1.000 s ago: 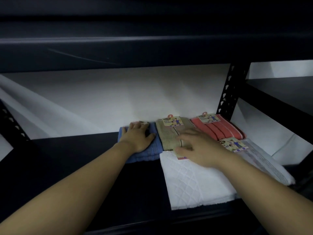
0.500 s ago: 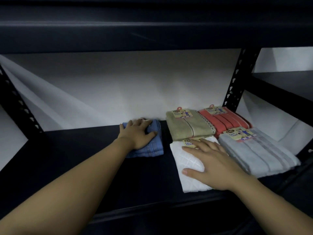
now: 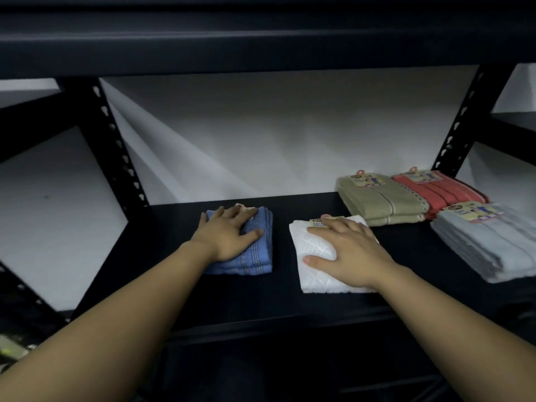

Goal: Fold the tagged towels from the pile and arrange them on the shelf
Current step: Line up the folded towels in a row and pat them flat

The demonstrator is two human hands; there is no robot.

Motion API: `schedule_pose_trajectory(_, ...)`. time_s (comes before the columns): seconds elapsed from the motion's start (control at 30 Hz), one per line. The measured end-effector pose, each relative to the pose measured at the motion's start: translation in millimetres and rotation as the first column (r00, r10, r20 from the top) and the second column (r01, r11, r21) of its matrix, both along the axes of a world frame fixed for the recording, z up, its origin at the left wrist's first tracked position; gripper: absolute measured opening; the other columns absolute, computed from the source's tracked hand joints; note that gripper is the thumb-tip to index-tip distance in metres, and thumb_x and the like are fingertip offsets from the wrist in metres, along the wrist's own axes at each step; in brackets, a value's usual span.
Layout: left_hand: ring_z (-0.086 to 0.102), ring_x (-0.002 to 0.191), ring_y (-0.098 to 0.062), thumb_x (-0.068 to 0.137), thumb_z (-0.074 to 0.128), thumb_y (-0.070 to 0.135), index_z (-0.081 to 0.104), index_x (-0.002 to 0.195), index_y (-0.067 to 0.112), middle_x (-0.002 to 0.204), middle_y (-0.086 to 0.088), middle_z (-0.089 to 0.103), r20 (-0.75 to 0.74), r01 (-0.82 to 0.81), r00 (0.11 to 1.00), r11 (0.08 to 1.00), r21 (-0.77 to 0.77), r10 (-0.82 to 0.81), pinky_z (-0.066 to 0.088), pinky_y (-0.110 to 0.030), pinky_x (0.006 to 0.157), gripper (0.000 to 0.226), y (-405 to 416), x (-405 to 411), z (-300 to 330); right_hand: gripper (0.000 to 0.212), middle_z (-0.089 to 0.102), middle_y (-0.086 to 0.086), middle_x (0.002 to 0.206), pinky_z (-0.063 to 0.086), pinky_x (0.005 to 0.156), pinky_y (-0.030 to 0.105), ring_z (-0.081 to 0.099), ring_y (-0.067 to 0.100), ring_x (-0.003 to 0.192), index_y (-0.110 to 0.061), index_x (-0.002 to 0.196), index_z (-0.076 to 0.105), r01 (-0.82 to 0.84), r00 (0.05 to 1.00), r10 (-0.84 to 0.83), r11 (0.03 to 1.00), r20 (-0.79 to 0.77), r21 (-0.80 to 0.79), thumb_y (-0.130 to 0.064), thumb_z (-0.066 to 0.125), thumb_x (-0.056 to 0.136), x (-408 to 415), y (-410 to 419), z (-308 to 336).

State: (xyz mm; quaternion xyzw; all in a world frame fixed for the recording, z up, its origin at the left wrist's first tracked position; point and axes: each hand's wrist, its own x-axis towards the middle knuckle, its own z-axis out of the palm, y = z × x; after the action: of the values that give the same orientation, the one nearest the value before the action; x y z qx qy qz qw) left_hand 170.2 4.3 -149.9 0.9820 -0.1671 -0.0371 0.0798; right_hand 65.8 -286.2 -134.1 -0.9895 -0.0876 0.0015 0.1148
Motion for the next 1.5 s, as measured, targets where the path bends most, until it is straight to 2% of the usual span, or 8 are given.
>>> schedule_pose_trajectory(0.13,0.005,0.159,-0.031,0.092,0.024,0.083,0.01,0.158,0.055,0.172,0.008,0.011,0.009,-0.033,0.999,0.999,0.016,0.033,-0.001,-0.063,0.124,0.073,38.9,-11.4,1.3,0.078,0.014,-0.01,0.171,-0.003,0.125,0.063,0.007,0.015,0.157,-0.047,0.156,0.032,-0.001,1.0,0.001,1.0,-0.009,0.014,-0.083,0.041,0.088,24.0,42.4,-4.0)
schedule_pose_trajectory(0.6,0.005,0.158,-0.027,0.093,0.028,0.08,0.011,0.158,0.055,0.172,0.005,0.011,0.029,-0.109,0.994,0.993,0.039,0.108,-0.003,-0.061,0.124,0.072,113.7,-30.9,7.2,0.077,0.016,-0.005,0.172,0.003,0.126,0.055,0.011,0.022,0.157,-0.045,0.158,0.031,-0.092,0.996,0.092,0.995,-0.004,0.037,-0.081,0.04,0.09,54.3,159.5,-9.1)
schedule_pose_trajectory(0.73,0.009,0.158,-0.025,0.094,0.03,0.078,0.019,0.158,0.053,0.171,0.004,0.017,0.128,-0.106,0.987,0.994,0.031,0.101,0.003,-0.057,0.126,0.07,115.7,-34.8,11.4,0.079,0.03,-0.006,0.168,0.013,0.124,0.056,0.024,0.023,0.154,-0.046,0.156,0.035,-0.091,0.995,0.087,0.989,0.038,0.112,-0.084,0.036,0.087,58.1,153.2,0.1)
schedule_pose_trajectory(0.87,-0.001,0.159,-0.029,0.092,0.023,0.082,0.007,0.157,0.058,0.173,0.004,0.002,0.057,-0.103,0.993,0.994,0.04,0.1,-0.002,-0.059,0.126,0.071,112.4,-44.4,5.2,0.08,0.023,-0.001,0.171,0.013,0.124,0.059,0.018,0.033,0.156,-0.056,0.154,0.033,0.045,0.998,-0.048,0.995,0.031,0.083,-0.087,0.048,0.082,56.8,121.1,3.4)
schedule_pose_trajectory(0.93,-0.003,0.159,-0.03,0.092,0.021,0.082,0.003,0.157,0.058,0.173,0.005,-0.004,0.023,-0.117,0.993,0.992,0.045,0.116,-0.004,-0.06,0.125,0.071,113.5,-46.4,2.3,0.09,0.019,0.004,0.172,0.021,0.125,0.052,0.02,0.034,0.156,-0.057,0.154,0.032,0.075,0.996,-0.064,0.978,-0.062,0.196,-0.091,0.051,0.073,54.2,111.3,-3.7)
schedule_pose_trajectory(1.0,-0.003,0.159,-0.03,0.093,0.023,0.082,0.003,0.157,0.058,0.173,0.006,-0.004,0.019,-0.134,0.991,0.99,0.035,0.133,-0.004,-0.061,0.125,0.072,114.1,-46.9,1.8,0.099,0.019,0.003,0.172,0.025,0.124,0.044,0.021,0.028,0.157,-0.054,0.154,0.035,0.078,0.994,-0.048,0.944,-0.099,0.321,-0.094,0.049,0.064,53.7,111.1,-12.9)
schedule_pose_trajectory(1.2,0.0,0.159,-0.028,0.09,0.022,0.084,0.004,0.156,0.059,0.173,0.007,0.0,0.028,-0.118,0.993,0.992,0.032,0.117,0.001,-0.06,0.125,0.073,122.0,-50.3,0.3,0.084,0.016,-0.003,0.172,0.024,0.123,0.04,0.022,0.025,0.155,-0.048,0.157,0.033,0.038,0.997,-0.009,0.923,-0.078,0.382,-0.075,0.064,0.083,52.4,129.4,-18.4)
schedule_pose_trajectory(1.5,0.005,0.159,-0.027,0.076,0.009,0.092,0.008,0.156,0.059,0.173,0.008,0.005,0.058,-0.137,0.989,0.991,0.006,0.136,0.004,-0.057,0.126,0.087,142.0,-56.8,-2.9,0.086,0.013,-0.005,0.173,0.025,0.124,0.04,0.02,0.025,0.155,-0.045,0.159,0.03,0.012,0.998,0.014,0.924,-0.066,0.383,-0.075,0.062,0.085,51.1,149.5,-21.6)
